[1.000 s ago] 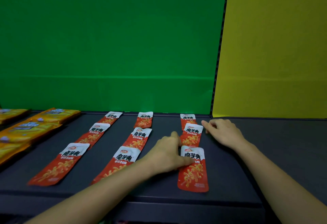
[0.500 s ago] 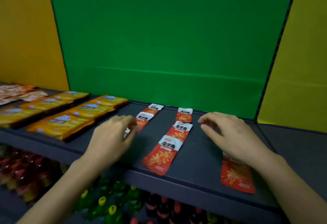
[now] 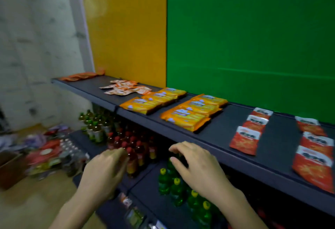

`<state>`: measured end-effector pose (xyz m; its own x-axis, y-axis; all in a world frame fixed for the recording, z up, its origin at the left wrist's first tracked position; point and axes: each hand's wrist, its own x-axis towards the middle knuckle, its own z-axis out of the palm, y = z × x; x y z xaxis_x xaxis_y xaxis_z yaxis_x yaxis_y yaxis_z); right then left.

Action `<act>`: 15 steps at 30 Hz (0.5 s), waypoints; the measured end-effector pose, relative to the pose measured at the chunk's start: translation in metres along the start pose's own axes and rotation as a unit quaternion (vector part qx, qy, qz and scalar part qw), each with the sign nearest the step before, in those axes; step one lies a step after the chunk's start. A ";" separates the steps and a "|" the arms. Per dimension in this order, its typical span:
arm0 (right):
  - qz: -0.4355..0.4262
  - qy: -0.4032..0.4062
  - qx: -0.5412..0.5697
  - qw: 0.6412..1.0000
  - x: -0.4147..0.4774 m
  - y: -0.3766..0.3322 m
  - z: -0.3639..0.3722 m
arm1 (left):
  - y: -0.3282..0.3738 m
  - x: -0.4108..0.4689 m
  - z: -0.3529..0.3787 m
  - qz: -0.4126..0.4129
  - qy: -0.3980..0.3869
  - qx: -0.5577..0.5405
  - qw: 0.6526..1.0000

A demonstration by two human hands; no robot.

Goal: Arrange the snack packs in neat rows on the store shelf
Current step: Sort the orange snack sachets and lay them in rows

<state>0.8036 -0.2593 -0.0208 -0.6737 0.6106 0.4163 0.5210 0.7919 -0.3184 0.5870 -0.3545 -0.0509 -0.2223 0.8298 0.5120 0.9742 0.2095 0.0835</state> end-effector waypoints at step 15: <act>-0.035 -0.036 0.055 0.997 0.139 -0.112 0.142 | -0.208 -0.020 -0.018 -0.151 0.000 0.049 0.987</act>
<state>0.5769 -0.2626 -0.0485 -0.7447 0.5493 0.3791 0.4140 0.8257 -0.3832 0.3900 -0.4238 -0.0635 -0.5014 0.7221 0.4766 0.8555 0.4960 0.1486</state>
